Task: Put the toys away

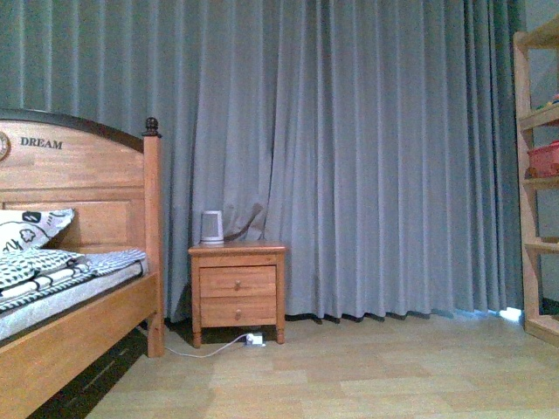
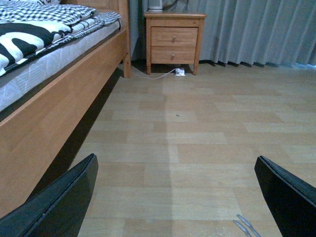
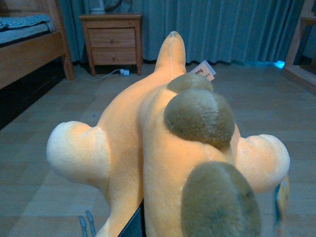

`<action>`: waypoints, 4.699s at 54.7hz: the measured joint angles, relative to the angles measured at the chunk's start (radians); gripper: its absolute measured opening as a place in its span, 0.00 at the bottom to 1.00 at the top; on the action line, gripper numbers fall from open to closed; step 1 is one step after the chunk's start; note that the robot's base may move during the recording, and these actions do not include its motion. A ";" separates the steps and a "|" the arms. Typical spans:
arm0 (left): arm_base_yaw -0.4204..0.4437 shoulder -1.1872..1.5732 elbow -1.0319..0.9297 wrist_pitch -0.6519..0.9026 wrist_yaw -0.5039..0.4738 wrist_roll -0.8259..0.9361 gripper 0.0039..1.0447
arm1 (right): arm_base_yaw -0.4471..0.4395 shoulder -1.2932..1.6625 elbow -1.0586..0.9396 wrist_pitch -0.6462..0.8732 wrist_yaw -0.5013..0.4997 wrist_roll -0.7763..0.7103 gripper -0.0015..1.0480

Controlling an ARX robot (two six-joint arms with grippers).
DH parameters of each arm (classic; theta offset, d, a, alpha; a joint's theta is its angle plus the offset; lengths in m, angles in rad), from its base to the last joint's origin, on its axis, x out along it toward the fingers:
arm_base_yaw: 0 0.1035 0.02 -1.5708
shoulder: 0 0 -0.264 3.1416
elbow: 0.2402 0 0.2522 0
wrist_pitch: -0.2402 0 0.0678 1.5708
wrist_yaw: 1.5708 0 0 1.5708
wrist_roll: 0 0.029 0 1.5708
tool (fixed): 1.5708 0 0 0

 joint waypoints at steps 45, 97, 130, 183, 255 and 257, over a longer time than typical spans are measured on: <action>0.000 0.000 0.000 0.000 0.000 0.000 0.94 | 0.000 0.000 0.000 0.000 0.003 0.000 0.07; 0.000 0.000 0.000 0.000 -0.001 0.000 0.94 | 0.000 0.000 0.000 0.000 0.003 0.000 0.07; 0.000 -0.001 0.000 0.000 0.000 0.000 0.94 | 0.000 0.000 0.000 0.000 0.003 0.000 0.07; 0.000 -0.001 0.000 0.000 0.000 0.000 0.94 | 0.000 0.000 0.000 0.000 0.003 0.000 0.07; 0.000 -0.001 0.000 0.000 -0.001 0.000 0.94 | 0.000 0.000 0.000 0.000 0.004 0.000 0.07; 0.000 -0.001 0.000 0.000 -0.001 0.001 0.94 | 0.000 0.000 0.000 0.000 0.004 0.000 0.07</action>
